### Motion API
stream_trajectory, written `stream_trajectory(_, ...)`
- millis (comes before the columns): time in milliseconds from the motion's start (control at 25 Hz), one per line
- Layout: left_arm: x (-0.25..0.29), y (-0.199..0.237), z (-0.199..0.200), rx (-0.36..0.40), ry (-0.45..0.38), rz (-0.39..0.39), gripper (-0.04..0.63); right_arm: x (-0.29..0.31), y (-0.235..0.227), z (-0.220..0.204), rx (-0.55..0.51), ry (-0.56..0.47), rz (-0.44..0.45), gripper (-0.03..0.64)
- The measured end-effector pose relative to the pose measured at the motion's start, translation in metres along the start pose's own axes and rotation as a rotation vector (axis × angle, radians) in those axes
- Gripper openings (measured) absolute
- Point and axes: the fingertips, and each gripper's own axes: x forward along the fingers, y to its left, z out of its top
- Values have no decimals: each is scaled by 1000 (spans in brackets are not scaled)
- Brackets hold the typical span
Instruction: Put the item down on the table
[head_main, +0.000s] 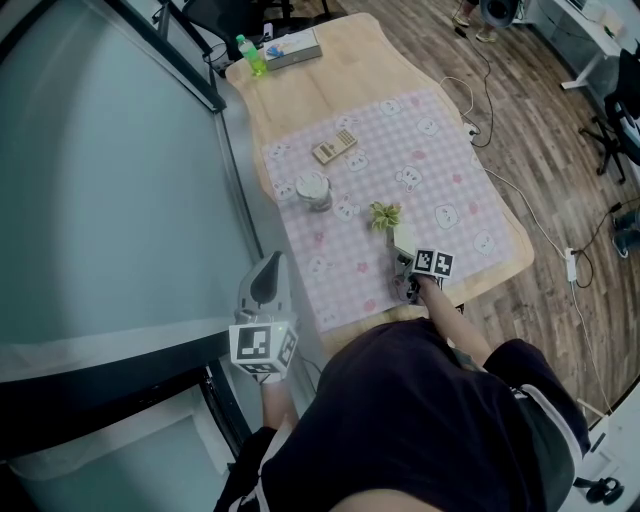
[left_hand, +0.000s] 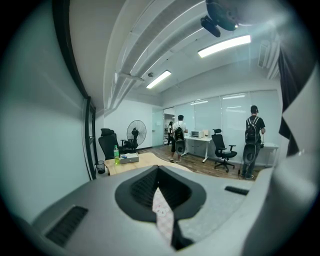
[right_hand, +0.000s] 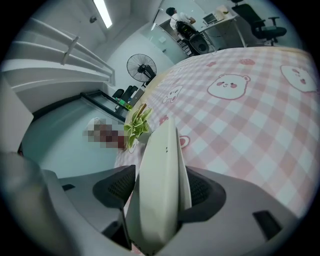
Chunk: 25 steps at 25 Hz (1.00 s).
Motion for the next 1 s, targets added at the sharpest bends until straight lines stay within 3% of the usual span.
stream_trajectory(240, -1, 0, 0, 0, 1, -1, -5, -5, -7, 1, 150, 33, -20, 265)
stream_trajectory(840, -1, 0, -3, -1, 4, -3, -5, -7, -2, 4, 102, 63, -31, 267)
stream_trajectory(1000, -1, -1, -1, 0, 3, -3, -5, -10, -5, 5, 17, 73, -87, 276)
